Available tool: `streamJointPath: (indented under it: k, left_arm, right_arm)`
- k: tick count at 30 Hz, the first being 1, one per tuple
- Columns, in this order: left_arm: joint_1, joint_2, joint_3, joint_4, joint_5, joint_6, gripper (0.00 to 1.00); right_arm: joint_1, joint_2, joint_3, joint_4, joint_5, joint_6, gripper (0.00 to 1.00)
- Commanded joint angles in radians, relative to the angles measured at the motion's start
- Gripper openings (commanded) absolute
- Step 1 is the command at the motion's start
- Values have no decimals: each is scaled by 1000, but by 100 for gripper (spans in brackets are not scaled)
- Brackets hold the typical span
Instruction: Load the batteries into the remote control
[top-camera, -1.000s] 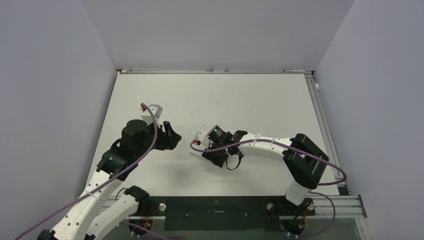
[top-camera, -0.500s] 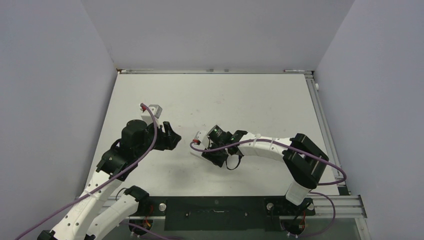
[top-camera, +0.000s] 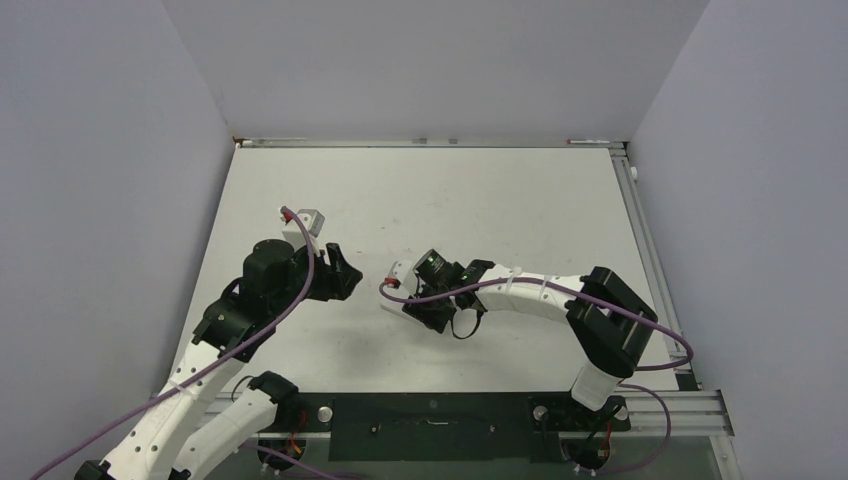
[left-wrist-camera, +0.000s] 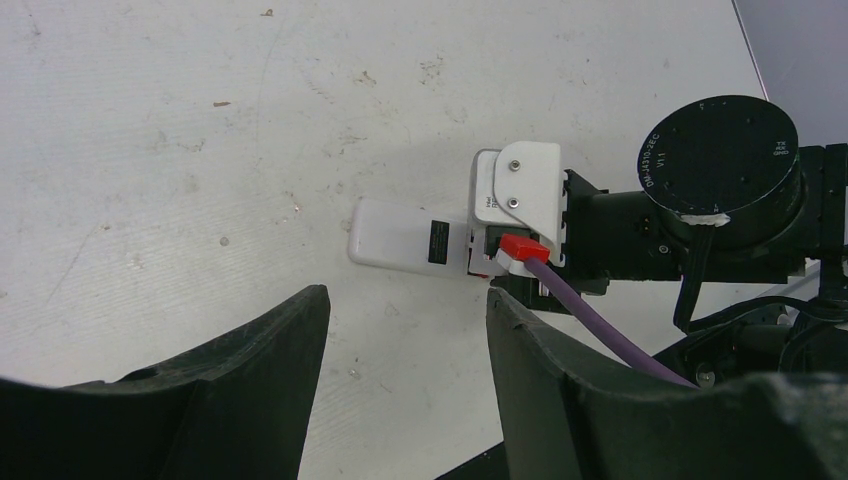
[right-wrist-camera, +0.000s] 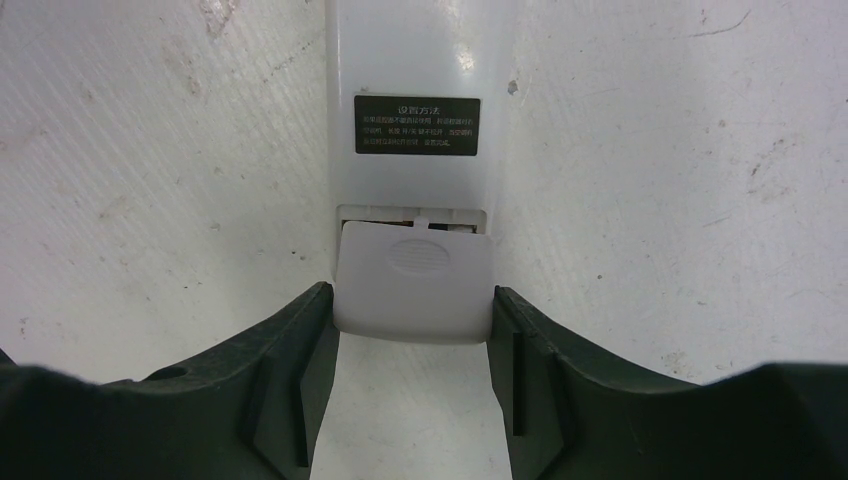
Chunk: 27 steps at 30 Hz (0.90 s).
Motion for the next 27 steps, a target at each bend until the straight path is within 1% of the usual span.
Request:
streamJointPath:
  k: [1, 27]
  left_arm:
    - [0, -12, 2, 8, -6, 8, 56]
    - [-1, -13, 2, 9, -6, 8, 56]
  right_arm:
    - [4, -16, 42, 15, 23, -2, 15]
    - [12, 32, 63, 18, 3, -17, 15]
